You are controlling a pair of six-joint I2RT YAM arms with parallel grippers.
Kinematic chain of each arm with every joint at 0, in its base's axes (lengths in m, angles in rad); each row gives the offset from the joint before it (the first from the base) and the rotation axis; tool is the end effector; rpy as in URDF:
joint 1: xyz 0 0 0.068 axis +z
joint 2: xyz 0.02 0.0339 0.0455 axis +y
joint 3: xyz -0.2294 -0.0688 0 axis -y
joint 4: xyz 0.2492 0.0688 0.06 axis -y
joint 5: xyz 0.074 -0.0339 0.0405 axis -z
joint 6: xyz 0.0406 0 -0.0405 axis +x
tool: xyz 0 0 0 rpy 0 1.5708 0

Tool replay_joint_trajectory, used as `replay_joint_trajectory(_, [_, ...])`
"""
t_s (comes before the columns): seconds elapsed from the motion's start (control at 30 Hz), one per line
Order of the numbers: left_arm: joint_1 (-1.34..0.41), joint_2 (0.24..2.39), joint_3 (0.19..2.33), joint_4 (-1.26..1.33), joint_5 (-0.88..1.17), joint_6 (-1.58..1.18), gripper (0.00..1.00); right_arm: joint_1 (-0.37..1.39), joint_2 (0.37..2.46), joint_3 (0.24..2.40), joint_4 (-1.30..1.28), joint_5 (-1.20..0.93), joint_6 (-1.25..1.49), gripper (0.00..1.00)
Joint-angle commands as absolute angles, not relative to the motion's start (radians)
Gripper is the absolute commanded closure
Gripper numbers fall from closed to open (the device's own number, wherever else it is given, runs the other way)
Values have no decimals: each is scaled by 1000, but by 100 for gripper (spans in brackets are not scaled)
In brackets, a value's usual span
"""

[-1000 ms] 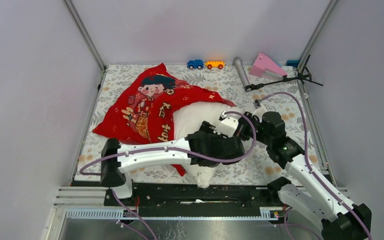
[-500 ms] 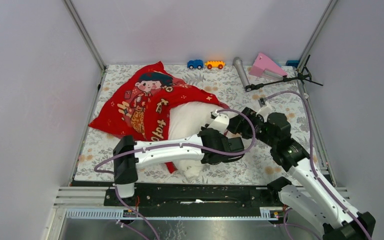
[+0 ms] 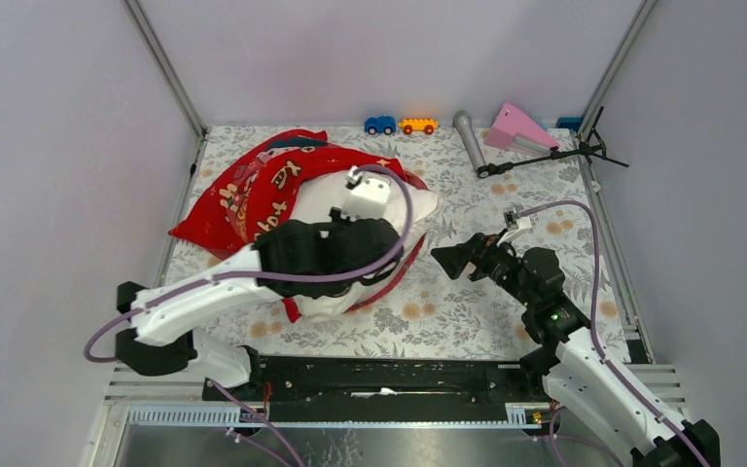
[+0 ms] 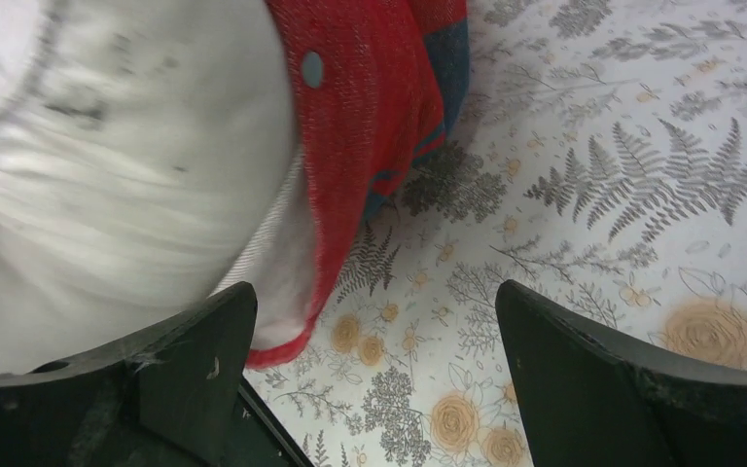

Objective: Remove the pillowcase from the pillow

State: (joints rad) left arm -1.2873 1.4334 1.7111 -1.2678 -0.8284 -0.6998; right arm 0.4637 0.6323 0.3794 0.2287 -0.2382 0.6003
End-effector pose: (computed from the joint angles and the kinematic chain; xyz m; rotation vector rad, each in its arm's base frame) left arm 0.1035 -0.2484 0.3819 0.3527 2.1428 -0.0225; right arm 0.1788 0.1001 0.2421 -0.0811 1.6881 1.0043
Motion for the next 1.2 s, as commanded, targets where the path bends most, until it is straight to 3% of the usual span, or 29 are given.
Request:
replay_joint_trajectory(0.0, [-1293,1336,1795,-1097,-728,-574,100,462,646,355,517,-333,565,0])
replay_joint_trajectory(0.23, [-1294,1283,1803,-1020,-660,-530,100,461,805,421,682,-547,645,3])
replay_joint_trajectory(0.6, [-1293,1225,1824,-929,-577,-508,100,462,990,496,586,-390,666,31])
replay_joint_trajectory(0.9, [-1293,1083,1753,-803,-605,-502,100,461,1128,461,627,-296,695,37])
replay_joint_trajectory(1.17, [-1293,1009,1710,-688,-445,-494,100,462,1264,542,532,-215,671,46])
